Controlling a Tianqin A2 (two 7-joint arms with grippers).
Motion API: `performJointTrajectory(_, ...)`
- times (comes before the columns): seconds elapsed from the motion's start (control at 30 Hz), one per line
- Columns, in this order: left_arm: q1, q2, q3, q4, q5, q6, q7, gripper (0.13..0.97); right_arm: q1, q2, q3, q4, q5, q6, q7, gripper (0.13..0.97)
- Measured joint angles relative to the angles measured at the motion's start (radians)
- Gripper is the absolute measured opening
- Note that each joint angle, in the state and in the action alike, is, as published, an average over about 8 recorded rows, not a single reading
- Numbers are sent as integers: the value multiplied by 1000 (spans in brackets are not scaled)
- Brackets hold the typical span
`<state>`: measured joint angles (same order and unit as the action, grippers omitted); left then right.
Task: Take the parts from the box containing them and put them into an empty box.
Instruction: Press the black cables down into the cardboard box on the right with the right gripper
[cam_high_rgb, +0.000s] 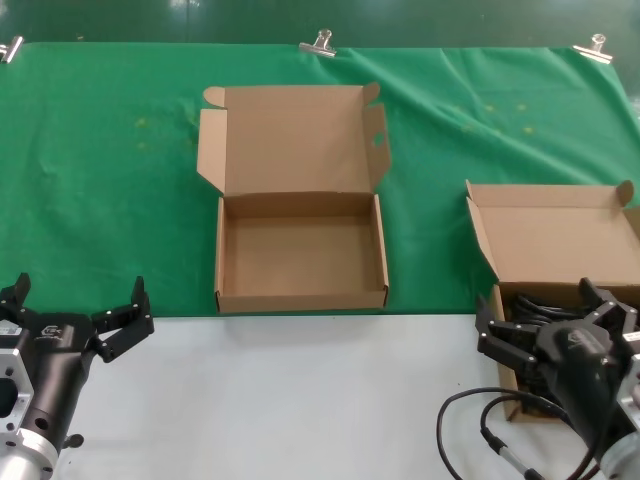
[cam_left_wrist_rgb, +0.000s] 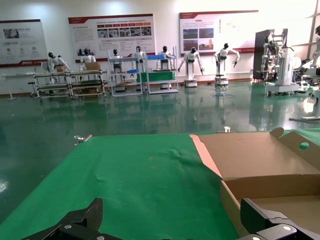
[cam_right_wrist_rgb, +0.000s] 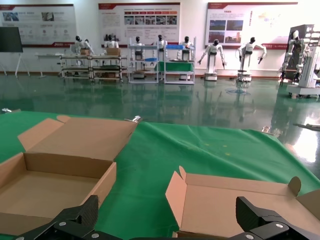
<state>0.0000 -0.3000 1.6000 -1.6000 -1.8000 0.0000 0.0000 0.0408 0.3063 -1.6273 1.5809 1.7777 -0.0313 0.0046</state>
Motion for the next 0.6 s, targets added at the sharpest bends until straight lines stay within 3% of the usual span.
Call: performJointTrajectory(0.6,0,0,0,0,0,0,0,966,0,0,0,0,0,0,0,966)
